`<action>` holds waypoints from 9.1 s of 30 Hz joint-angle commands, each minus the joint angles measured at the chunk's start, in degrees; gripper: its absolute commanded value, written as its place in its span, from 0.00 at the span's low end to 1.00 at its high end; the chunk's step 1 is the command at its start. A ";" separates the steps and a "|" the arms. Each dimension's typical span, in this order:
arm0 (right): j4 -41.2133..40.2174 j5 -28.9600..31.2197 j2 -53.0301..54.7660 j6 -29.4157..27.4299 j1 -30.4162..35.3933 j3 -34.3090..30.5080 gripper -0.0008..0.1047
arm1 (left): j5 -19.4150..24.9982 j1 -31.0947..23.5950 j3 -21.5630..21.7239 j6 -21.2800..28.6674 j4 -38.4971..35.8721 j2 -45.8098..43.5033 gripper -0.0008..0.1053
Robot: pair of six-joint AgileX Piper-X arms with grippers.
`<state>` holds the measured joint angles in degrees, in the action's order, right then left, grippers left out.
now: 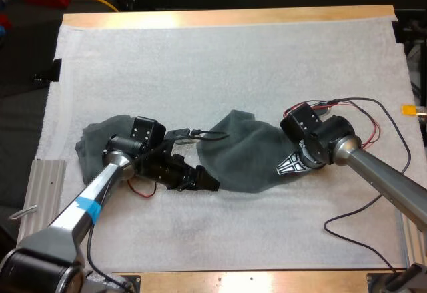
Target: Pick towel from pile, fold and stack
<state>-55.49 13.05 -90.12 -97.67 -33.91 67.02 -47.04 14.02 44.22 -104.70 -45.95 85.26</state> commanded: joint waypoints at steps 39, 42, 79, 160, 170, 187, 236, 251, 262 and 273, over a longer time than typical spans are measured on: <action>1.03 -1.78 0.54 1.50 0.33 -0.01 0.02 | -11.50 10.27 0.89 -8.58 19.97 11.06 0.54; 1.26 -1.78 0.54 1.50 0.33 -0.01 0.02 | -12.59 10.27 0.89 -9.20 19.85 11.06 0.56; -1.89 -5.58 9.26 3.65 -2.37 0.13 0.02 | 13.27 9.97 7.19 4.70 -9.80 -5.92 0.01; -11.46 8.35 22.17 25.23 -23.91 3.47 0.02 | 38.91 24.50 9.79 -1.29 -20.33 -30.46 0.01; -7.10 5.70 15.51 24.62 -18.63 3.47 0.02 | 33.76 17.15 8.56 0.00 -14.43 -27.32 0.01; 1.42 -5.17 6.81 25.15 -5.70 3.47 0.02 | 22.52 7.03 8.56 0.07 -8.86 -9.95 0.01; 28.38 -23.02 -6.96 40.44 7.80 3.47 0.02 | 9.38 -5.67 8.72 -6.35 11.66 7.20 0.04; 37.11 -25.24 -6.96 47.40 9.03 3.47 0.52 | -9.18 -14.13 8.72 -18.94 22.33 7.20 0.63; 42.82 -32.27 -6.66 41.77 9.03 3.47 0.63 | -16.44 -14.70 8.72 -18.94 22.71 6.88 0.63; 35.22 -30.06 -2.02 26.72 9.03 3.47 0.63 | -14.18 -14.70 8.72 -17.74 21.91 -1.28 0.63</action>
<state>-18.94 -17.47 -92.86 -69.47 -25.26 70.34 -61.45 -0.65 52.79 -123.16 -23.97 84.96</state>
